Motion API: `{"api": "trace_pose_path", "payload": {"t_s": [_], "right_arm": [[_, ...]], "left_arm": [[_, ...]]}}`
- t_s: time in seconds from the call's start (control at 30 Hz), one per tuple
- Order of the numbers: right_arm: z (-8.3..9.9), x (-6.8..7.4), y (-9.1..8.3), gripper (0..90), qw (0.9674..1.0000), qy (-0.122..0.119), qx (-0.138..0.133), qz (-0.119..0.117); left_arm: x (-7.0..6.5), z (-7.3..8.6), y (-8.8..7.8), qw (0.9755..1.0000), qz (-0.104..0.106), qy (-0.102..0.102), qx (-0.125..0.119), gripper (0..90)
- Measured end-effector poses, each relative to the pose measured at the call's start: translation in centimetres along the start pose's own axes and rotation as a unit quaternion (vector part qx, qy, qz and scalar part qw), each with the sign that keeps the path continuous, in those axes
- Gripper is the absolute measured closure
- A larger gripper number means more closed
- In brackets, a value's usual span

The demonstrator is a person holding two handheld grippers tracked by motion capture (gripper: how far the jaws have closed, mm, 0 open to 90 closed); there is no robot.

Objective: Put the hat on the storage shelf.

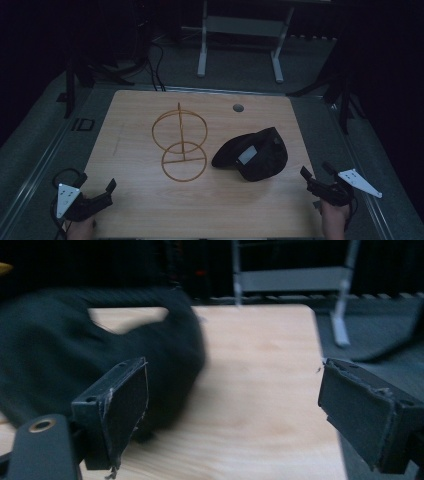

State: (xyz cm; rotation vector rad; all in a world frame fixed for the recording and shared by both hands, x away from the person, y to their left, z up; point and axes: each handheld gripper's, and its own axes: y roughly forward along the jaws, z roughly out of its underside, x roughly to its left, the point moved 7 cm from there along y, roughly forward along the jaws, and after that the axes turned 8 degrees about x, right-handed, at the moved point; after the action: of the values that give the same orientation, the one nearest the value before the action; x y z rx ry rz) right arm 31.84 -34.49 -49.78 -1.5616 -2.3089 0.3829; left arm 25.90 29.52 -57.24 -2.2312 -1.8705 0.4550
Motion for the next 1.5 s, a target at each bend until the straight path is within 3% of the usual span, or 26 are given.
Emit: {"api": "trace_pose_path", "payload": {"t_s": [0.07,0.17,0.2,0.23,0.3,0.37,0.43,0.47,0.53,0.57,0.73,0.83,1.03,1.1,1.17,1.2,1.27,1.33,1.4,1.5], "right_arm": [[-1.2,0.9,0.1,12.3,0.9998,-0.015,0.009,-0.009],[-2.6,2.6,0.5,11.8,0.9979,-0.032,0.011,-0.055],[-2.6,2.6,0.5,11.8,0.9979,-0.032,0.011,-0.055],[-3.2,3.7,0.9,11.8,0.9956,-0.050,0.020,-0.076],[-3.5,4.7,1.3,11.8,0.9926,-0.068,0.028,-0.096],[-3.7,6.1,1.7,12.1,0.9888,-0.091,0.034,-0.114],[-3.8,6.6,1.9,12.5,0.9873,-0.096,0.037,-0.121],[-3.9,7.8,2.5,12.5,0.9826,-0.117,0.045,-0.137],[-3.8,8.5,3.0,12.2,0.9793,-0.128,0.055,-0.147],[-3.7,9.1,3.2,11.4,0.9760,-0.138,0.060,-0.157],[-2.8,10.6,5.0,10.8,0.9660,-0.164,0.091,-0.178],[-2.1,11.0,6.0,10.4,0.9618,-0.174,0.111,-0.180],[-0.8,10.9,7.3,10.5,0.9571,-0.185,0.136,-0.177],[-0.6,10.8,7.4,10.9,0.9569,-0.189,0.137,-0.172],[-0.1,10.6,7.7,21.9,0.9539,-0.201,0.146,-0.169],[0.0,10.6,7.7,33.1,0.9523,-0.211,0.146,-0.165],[0.3,10.7,7.7,44.6,0.9473,-0.221,0.153,-0.174],[0.3,10.7,7.7,67.0,0.9477,-0.232,0.147,-0.163],[0.1,10.6,7.5,85.3,0.9505,-0.220,0.135,-0.173],[0.0,10.2,7.6,89.1,0.9534,-0.218,0.127,-0.166]], "left_arm": [[0.0,0.0,0.0,1.0000,-0.001,0.000,0.003,0.4],[0.0,0.0,0.1,1.0000,0.000,0.001,0.004,0.4],[0.0,0.0,0.1,1.0000,0.000,0.001,0.004,0.4],[0.0,0.0,0.0,1.0000,0.001,0.000,0.004,0.4],[0.0,0.0,0.0,1.0000,0.001,0.000,0.004,0.4],[0.0,0.0,0.0,1.0000,0.003,0.000,0.004,0.4],[0.0,0.1,0.1,1.0000,0.004,0.000,0.005,0.4],[-0.1,0.1,0.1,1.0000,0.005,0.001,0.006,0.4],[-0.1,0.1,0.1,1.0000,0.006,0.001,0.007,0.4],[-0.1,0.1,0.1,1.0000,0.007,0.000,0.006,0.4],[-0.2,0.1,0.1,0.9999,0.011,0.002,0.007,0.4],[-0.2,0.1,0.1,0.9999,0.012,0.002,0.006,0.4],[-0.3,0.1,0.1,0.9999,0.013,0.005,0.007,0.4],[-0.3,0.1,0.1,0.9999,0.013,0.005,0.007,0.4],[-0.3,0.1,0.2,0.9998,0.014,0.006,0.009,0.4],[-0.4,0.1,0.2,0.9998,0.015,0.007,0.009,0.4],[-0.4,0.2,0.2,0.9998,0.016,0.009,0.011,0.4],[-0.4,0.2,0.3,0.9997,0.015,0.012,0.013,0.4],[-0.5,0.3,0.4,0.9996,0.010,0.017,0.019,0.4],[-0.6,0.4,0.4,0.9995,0.007,0.024,0.022,0.4]]}}
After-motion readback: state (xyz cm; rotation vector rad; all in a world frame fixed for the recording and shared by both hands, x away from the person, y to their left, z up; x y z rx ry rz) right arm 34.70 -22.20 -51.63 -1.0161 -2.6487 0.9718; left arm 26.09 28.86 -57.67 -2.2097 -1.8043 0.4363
